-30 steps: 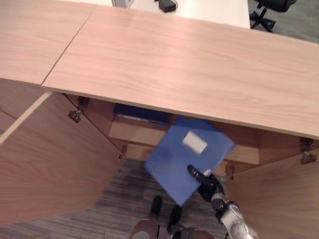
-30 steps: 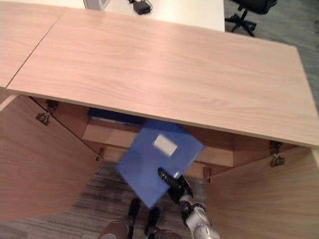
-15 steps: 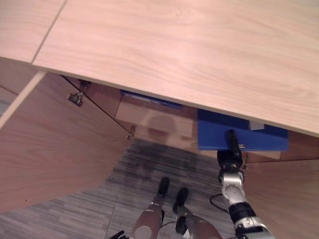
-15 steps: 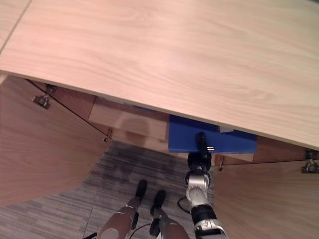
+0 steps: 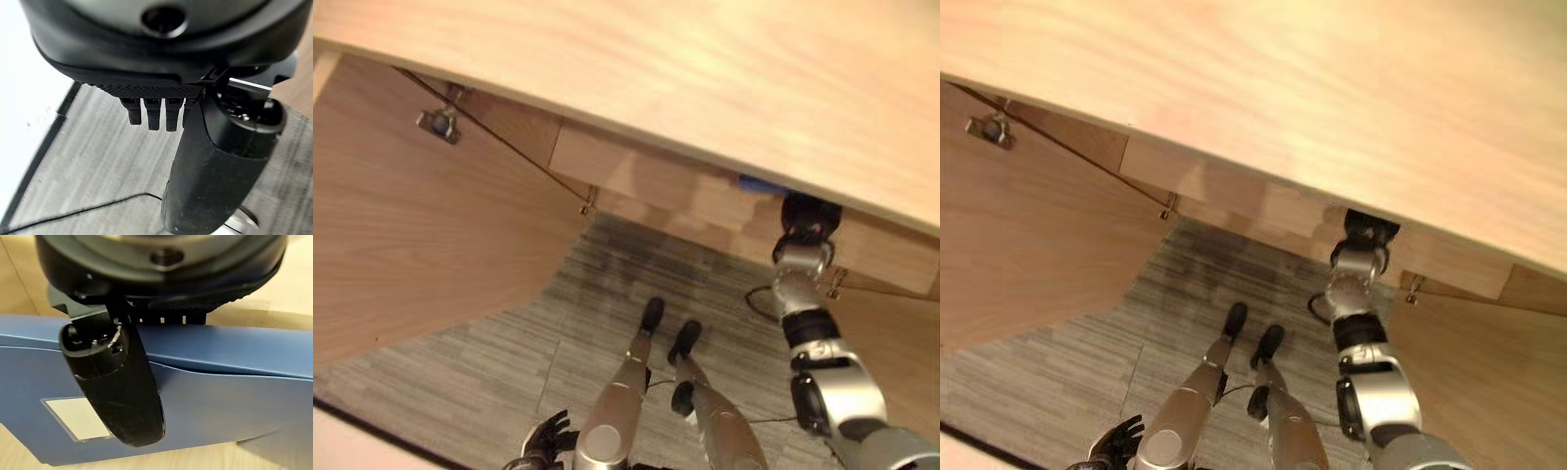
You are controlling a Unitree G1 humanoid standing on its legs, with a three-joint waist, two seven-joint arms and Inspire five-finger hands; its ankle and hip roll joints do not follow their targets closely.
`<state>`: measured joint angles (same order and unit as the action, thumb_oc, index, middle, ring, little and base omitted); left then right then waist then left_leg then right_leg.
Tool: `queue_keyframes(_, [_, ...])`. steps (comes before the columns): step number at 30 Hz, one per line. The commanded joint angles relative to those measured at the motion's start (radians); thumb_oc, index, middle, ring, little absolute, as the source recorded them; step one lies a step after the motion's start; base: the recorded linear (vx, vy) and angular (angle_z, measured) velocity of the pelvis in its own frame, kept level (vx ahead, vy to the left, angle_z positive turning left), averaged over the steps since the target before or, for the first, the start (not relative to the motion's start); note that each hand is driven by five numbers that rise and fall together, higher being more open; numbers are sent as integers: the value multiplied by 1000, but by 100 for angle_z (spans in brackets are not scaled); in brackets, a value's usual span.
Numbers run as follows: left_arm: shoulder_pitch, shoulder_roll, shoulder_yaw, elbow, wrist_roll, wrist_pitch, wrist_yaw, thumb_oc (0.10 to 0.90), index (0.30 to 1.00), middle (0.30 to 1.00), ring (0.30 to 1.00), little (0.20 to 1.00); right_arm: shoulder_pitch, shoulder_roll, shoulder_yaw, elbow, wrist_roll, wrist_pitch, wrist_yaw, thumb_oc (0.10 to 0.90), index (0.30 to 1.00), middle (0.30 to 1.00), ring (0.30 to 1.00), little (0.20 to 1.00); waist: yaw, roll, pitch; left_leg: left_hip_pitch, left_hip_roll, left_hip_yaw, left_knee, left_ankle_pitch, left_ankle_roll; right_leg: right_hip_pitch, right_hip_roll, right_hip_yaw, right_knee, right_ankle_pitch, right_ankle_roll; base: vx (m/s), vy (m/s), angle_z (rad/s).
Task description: Put the empty folder in the office cabinet
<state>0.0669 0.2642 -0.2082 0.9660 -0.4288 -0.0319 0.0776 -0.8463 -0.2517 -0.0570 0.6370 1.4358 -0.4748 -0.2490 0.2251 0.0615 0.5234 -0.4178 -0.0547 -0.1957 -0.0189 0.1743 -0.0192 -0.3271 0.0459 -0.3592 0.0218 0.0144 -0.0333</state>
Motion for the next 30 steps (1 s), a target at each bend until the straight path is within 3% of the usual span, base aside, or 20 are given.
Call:
queue_keyframes(1, [55,87,-32,43,-17,-5,24,800,900,900,900,900,-29,-45,12,-110,-62,-52,65,400,300,300,300,300,13,4,-45,-99,-42,23,113,-99,23,-110,-91,88,88,5,102,-25,129,-7])
queue_keyframes(2, [46,88,-41,51,-9,-6,25,800,900,900,900,900,-61,-54,9,-115,-59,-60,62,400,300,300,300,300,20,17,-51,-123,-45,25,137,-130,22,-144,-101,101,132,-35,107,-41,64,-10])
queue_keyframes(7, [33,100,-56,69,-2,-13,29,800,900,900,900,900,-154,-90,6,-108,-52,-89,43,400,300,300,300,300,37,36,-61,-163,-52,24,134,-124,23,-196,-117,102,160,-52,106,10,23,-8])
queue_keyframes(30, [-10,164,-75,55,13,-42,47,800,900,900,900,900,-372,-266,25,66,-28,-99,-19,400,300,300,300,300,42,58,-48,-167,-57,32,43,-86,-19,-190,-119,54,78,-19,123,4,-17,4])
